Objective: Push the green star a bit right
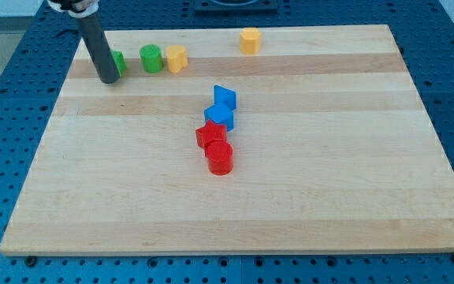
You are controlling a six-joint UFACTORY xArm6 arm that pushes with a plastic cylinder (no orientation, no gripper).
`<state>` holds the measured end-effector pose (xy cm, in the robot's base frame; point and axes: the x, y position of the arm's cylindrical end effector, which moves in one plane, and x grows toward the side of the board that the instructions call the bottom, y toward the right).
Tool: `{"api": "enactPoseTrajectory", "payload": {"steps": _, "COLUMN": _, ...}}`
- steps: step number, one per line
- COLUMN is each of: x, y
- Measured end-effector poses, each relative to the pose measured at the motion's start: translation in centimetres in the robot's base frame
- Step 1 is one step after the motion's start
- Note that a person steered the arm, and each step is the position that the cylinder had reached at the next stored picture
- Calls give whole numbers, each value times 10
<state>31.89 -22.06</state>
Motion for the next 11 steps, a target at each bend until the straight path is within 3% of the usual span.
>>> {"api": "enactPoseTrajectory", "payload": {"steps": 2, "x": 15, "y": -13}}
{"api": "enactPoseTrajectory", "payload": {"steps": 3, "x": 23, "y": -49}}
{"api": "enactPoseTrajectory", "payload": {"steps": 4, "x": 5, "y": -67}}
{"api": "enactPoseTrajectory", "payload": {"steps": 5, "x": -16, "y": -67}}
{"api": "enactPoseTrajectory", "payload": {"steps": 8, "x": -20, "y": -36}}
{"api": "enactPoseTrajectory", "payload": {"steps": 10, "x": -55, "y": -14}}
{"api": "enactPoseTrajectory", "payload": {"steps": 11, "x": -58, "y": -30}}
